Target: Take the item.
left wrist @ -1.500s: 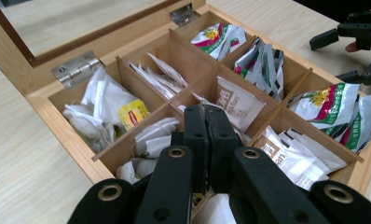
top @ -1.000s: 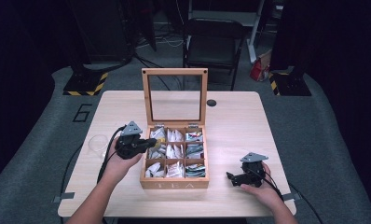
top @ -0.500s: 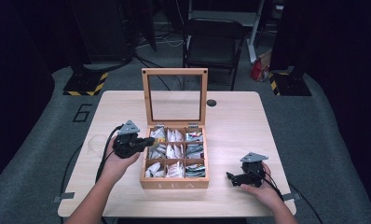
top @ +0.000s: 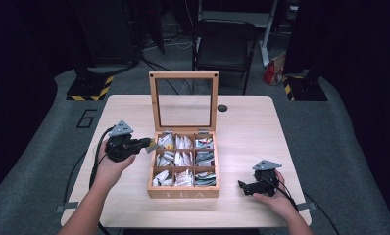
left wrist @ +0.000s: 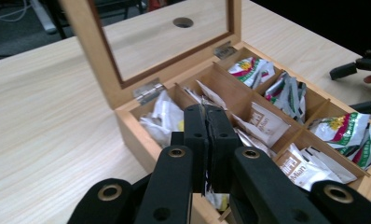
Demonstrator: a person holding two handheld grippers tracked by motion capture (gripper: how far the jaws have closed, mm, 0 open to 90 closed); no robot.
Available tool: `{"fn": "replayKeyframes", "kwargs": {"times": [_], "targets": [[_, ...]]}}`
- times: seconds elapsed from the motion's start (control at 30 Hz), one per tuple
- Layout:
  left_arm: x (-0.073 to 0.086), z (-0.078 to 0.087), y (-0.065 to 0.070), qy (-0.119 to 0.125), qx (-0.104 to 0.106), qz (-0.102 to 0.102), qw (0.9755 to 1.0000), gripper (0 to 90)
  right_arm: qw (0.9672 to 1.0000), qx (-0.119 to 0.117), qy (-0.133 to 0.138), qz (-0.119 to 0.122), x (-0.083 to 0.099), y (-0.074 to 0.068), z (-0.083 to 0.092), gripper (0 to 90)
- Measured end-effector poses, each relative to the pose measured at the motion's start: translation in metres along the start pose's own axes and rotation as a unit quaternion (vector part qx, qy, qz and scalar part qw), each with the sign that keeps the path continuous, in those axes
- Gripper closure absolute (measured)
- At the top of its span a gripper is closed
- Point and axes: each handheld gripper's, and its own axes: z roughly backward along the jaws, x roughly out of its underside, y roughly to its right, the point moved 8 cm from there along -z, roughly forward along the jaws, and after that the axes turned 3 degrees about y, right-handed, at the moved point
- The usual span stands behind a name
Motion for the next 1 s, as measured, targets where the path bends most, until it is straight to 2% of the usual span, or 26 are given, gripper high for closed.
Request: {"fn": "replayKeyframes", "kwargs": {"times": [0.1,0.33,1.0], "targets": [[-0.003,0.01,-0.01,0.006,-0.012,0.004,0.9999,88.5,1.0,0.0,0.0,0.0,0.0,0.0,0.0,0.5],[-0.005,0.024,-0.023,0.016,-0.028,0.013,0.9994,88.4,1.0,0.0,0.0,0.0,0.0,0.0,0.0,0.6],[0.004,0.06,-0.057,0.027,-0.073,0.038,0.9962,88.5,1.0,0.0,0.0,0.0,0.0,0.0,0.0,0.5]]}}
